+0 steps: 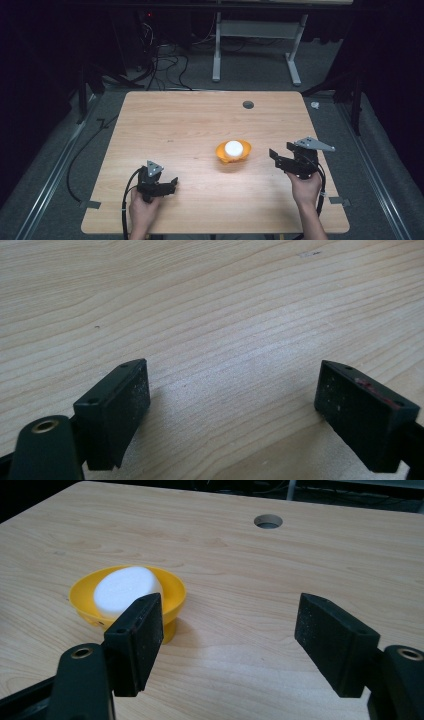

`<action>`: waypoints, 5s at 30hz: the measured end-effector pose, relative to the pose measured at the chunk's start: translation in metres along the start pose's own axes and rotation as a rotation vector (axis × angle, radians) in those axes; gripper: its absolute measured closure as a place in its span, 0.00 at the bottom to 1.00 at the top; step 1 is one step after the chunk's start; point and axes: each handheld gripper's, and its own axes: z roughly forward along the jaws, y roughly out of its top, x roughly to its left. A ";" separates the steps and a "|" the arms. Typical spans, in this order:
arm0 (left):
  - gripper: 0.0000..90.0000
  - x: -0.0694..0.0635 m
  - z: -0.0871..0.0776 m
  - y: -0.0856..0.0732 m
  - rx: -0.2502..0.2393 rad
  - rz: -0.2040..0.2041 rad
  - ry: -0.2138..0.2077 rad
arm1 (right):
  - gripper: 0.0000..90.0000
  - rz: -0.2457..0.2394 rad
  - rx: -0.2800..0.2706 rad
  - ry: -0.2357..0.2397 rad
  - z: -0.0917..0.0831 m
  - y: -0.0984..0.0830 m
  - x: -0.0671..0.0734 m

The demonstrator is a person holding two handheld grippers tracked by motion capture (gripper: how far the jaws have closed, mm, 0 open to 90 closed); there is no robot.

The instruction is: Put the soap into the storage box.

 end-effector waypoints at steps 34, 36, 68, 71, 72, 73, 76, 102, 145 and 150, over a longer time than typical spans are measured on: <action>0.17 0.000 0.000 0.000 0.001 0.000 0.001 | 0.31 0.064 0.028 -0.024 -0.008 -0.033 -0.013; 0.17 0.000 0.000 0.000 0.002 0.000 0.001 | 0.31 0.062 0.028 -0.022 -0.008 -0.035 -0.013; 0.17 0.000 0.000 0.000 0.001 0.001 0.001 | 0.31 0.086 0.071 -0.018 -0.004 -0.059 -0.009; 0.17 0.000 0.000 0.000 0.001 0.000 0.001 | 0.31 0.086 0.074 -0.017 -0.003 -0.060 -0.009; 0.17 0.000 0.000 0.000 0.001 0.000 0.001 | 0.31 0.084 0.076 -0.016 -0.002 -0.061 -0.008; 0.17 0.000 0.000 0.000 0.001 0.000 0.001 | 0.31 0.082 0.077 -0.013 -0.001 -0.062 -0.008; 0.17 0.000 0.000 0.000 0.001 0.000 0.001 | 0.31 0.082 0.084 -0.011 0.000 -0.063 -0.006; 0.17 0.000 0.000 0.000 0.001 0.001 0.001 | 0.32 0.048 0.133 -0.002 0.020 -0.074 0.011; 0.17 0.000 0.000 0.000 0.001 0.001 0.000 | 0.32 -0.030 0.199 0.019 0.055 -0.080 0.043; 0.17 0.000 0.000 0.000 0.001 0.001 0.000 | 0.31 -0.062 0.195 -0.004 0.057 -0.080 0.045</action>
